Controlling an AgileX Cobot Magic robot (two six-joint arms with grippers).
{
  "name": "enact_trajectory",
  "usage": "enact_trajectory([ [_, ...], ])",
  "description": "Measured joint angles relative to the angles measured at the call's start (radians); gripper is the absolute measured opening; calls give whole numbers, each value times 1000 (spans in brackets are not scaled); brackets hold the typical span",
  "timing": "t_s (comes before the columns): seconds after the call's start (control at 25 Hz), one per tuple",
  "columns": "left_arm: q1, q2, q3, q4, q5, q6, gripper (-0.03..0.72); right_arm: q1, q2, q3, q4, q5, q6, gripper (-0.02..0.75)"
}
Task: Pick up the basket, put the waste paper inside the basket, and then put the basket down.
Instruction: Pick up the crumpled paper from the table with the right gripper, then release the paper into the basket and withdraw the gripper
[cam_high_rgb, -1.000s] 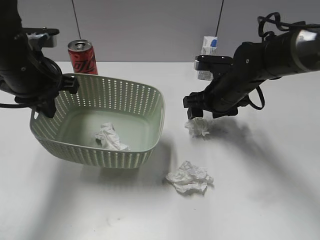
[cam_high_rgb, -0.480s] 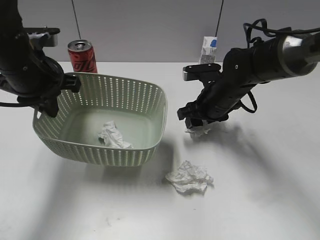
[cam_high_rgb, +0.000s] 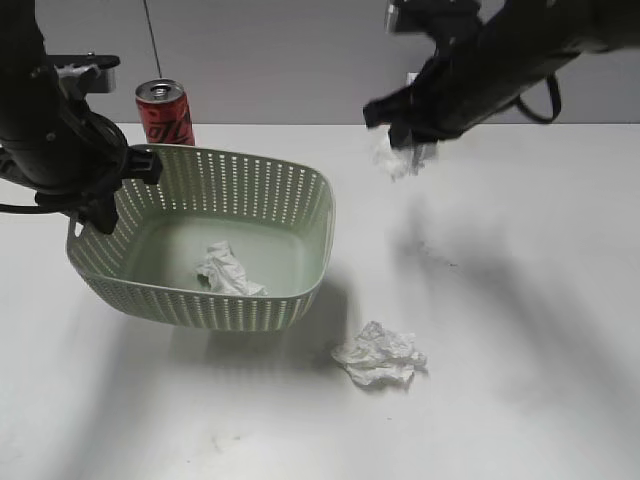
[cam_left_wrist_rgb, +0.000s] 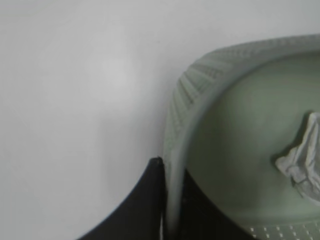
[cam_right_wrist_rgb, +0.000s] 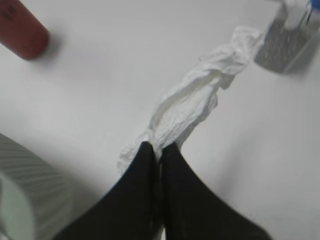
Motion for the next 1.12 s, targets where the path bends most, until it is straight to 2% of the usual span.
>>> enact_trajectory([
  [0.12,0,0,0,-5,-8,0,-1,38,-108,-15,80,-3,-67,4],
  [0.24,0,0,0,-7,-10,0,-1,124,-154,-19,139,-6,-160,4],
  [0.48,0,0,0,-16,-13,0,-1,286,-99,-19,153,-5,-243,24],
  [0.56,0,0,0,-20,-12,0,-1,307,-53,-19,161,-4,-265,110],
  [0.64,0,0,0,-21,-8,0,-1,316,-6,-19,175,3,-273,271],
  [0.76,0,0,0,-21,-4,0,-1,316,15,-18,185,19,-275,552],
  [0.8,0,0,0,-21,-4,0,-1,315,15,-23,185,33,-275,599],
  [0.88,0,0,0,-21,-3,0,-1,308,13,-49,168,80,-265,638],
  [1.12,0,0,0,2,3,0,-1,267,-104,-109,-20,269,-170,629],
])
